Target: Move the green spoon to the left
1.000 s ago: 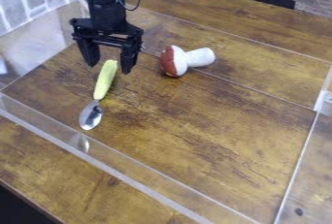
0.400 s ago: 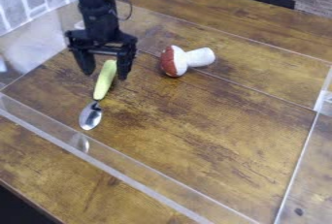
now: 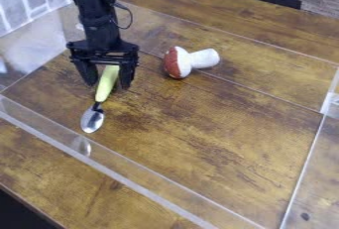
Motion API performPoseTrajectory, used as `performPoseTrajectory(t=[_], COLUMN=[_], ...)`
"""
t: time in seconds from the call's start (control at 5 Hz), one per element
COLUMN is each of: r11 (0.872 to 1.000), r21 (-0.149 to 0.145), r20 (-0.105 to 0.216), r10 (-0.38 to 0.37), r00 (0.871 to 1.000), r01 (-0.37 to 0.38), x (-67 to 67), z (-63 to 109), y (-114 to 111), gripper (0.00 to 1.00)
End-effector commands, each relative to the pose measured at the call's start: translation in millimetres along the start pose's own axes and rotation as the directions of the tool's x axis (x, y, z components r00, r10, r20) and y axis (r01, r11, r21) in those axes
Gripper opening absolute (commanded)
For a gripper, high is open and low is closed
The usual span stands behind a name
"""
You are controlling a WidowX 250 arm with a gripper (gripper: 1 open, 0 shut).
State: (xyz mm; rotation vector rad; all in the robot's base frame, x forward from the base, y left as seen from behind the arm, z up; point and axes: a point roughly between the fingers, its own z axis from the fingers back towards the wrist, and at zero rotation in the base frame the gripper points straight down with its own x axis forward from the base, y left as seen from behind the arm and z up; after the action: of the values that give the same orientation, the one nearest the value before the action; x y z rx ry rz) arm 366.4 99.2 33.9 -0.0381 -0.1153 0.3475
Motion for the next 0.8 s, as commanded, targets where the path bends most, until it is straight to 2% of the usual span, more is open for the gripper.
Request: performPoseTrajectory(t=[0.0, 0.4, 0.6], r11=[0.999, 0.999, 0.999], r21=[-0.013, -0.043, -0.049], r20=[0.043, 0.052, 0.054], r10=[0.03, 0.029, 0.026], r00=[0.999, 0.998, 0.998], r01=[-0.03, -0.026, -0.024], x=[7.4, 10.2, 11.5], z=[10.2, 10.6, 9.4], y=[10.7, 7.5, 6.1], gripper=[1.0, 1.0, 1.0])
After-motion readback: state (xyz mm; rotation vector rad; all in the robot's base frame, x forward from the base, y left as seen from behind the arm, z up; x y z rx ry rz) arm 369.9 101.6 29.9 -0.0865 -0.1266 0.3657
